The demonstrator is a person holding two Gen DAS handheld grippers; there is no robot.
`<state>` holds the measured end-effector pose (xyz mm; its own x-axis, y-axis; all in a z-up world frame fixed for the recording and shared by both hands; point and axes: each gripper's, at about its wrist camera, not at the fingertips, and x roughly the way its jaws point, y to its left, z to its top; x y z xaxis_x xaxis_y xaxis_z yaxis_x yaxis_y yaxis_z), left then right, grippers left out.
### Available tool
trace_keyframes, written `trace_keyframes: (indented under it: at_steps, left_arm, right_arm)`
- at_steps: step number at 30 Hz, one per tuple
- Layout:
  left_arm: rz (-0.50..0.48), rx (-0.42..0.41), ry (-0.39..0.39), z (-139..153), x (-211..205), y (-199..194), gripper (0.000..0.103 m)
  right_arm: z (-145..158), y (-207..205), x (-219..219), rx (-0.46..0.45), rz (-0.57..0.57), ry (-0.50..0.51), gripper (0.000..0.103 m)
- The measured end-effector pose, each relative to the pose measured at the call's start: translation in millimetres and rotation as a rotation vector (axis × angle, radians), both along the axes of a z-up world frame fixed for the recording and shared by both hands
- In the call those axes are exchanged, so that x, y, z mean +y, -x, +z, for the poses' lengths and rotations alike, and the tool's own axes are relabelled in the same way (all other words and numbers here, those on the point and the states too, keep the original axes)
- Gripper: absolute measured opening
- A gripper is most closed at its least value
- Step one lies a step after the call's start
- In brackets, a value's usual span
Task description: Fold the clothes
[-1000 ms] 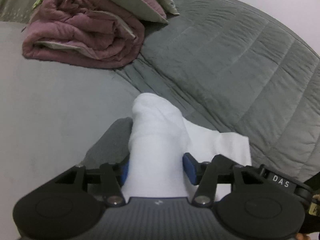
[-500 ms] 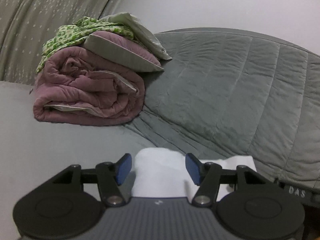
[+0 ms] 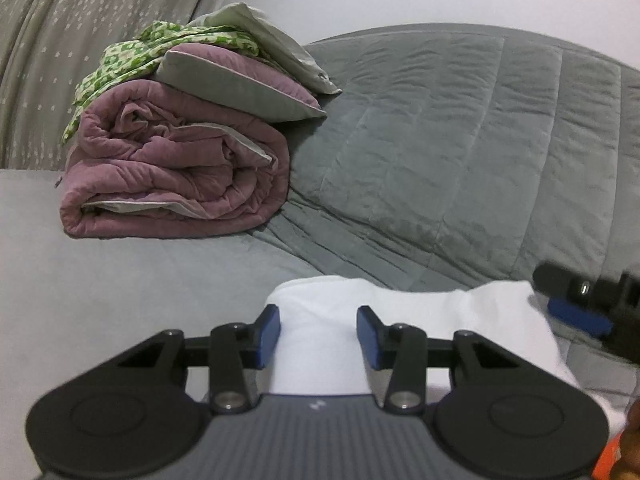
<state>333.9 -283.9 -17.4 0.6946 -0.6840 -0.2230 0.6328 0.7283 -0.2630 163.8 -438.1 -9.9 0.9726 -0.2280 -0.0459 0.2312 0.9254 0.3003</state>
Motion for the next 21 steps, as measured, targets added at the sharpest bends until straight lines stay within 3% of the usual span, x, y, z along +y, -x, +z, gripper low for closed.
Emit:
trace_keyframes:
  at_steps: [1,3,6,10,14,21]
  left_arm:
    - [0.004,-0.004,-0.006,-1,-1,1,0.043]
    - [0.011,-0.011,-0.013,-2,-3,2,0.044]
    - [0.015,-0.018,-0.02,-4,-5,4,0.043]
    - [0.02,-0.013,-0.017,-9,-4,3,0.043]
    - [0.023,-0.018,-0.01,-15,-10,5,0.043]
    - [0.047,0.005,0.043,-27,-12,6,0.044]
  right_arm:
    - [0,-2,2,-0.014,0.01,0.024,0.056]
    - [0,-6,5,-0.035,0.043,0.077,0.032]
    - [-5,-18,10,-0.033,0.092,0.138,0.019]
    - [-19,-42,8,0.079,0.03,0.185,0.013]
    - [-39,-58,-14,0.18,0.017,0.094,0.01]
    - [-51,-60,-15,0.198,0.001,0.057,0.009]
